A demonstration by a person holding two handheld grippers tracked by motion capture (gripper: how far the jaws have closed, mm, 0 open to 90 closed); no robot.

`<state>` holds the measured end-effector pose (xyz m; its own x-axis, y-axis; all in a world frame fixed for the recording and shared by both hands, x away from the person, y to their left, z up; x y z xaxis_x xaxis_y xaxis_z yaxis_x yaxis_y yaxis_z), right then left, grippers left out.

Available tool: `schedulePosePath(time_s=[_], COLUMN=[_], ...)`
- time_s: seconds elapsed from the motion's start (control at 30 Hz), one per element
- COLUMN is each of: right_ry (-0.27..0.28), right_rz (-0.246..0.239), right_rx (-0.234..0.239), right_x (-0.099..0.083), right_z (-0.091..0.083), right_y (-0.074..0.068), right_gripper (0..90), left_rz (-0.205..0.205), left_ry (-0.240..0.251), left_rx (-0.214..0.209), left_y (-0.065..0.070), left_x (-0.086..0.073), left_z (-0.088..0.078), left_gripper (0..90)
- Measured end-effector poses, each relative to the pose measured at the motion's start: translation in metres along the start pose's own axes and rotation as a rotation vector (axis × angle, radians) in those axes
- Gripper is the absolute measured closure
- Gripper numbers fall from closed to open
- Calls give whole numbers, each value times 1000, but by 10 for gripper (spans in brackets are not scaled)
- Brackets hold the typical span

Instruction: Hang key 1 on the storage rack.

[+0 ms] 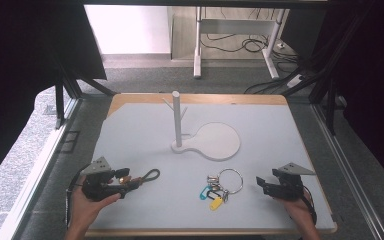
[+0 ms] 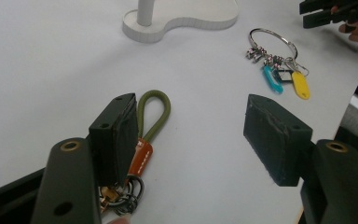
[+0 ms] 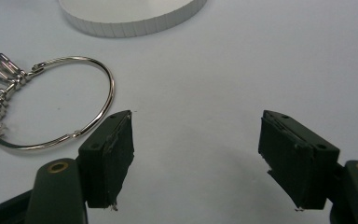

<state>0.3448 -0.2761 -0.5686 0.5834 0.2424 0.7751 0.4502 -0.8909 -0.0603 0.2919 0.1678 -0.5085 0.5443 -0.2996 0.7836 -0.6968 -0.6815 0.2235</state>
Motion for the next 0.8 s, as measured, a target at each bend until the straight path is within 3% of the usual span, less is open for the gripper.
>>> schedulePosePath(time_s=[0.33, 0.47, 0.8], right_ry=[0, 13, 15], right_rz=[-1, -2, 17], right_rx=[2, -15, -25], right_x=[-3, -3, -4], right_z=[-6, -9, -13], right_y=[-1, 2, 6], right_gripper=[274, 285, 288], left_rz=[75, 106, 240], left_ry=[-108, -154, -390], left_rx=[7, -20, 12], left_y=[-4, -5, -16], left_x=[14, 17, 8], left_z=[2, 8, 26], left_gripper=[365, 394, 451])
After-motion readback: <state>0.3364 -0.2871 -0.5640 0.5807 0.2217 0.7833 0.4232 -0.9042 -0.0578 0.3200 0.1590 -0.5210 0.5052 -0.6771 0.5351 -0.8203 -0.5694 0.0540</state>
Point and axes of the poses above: each handheld gripper's, and its own axes: z roughly forward along the jaws, x roughly out of its top, y roughly to its right, the point moved 10 cm from there along z, roughly forward along the jaws
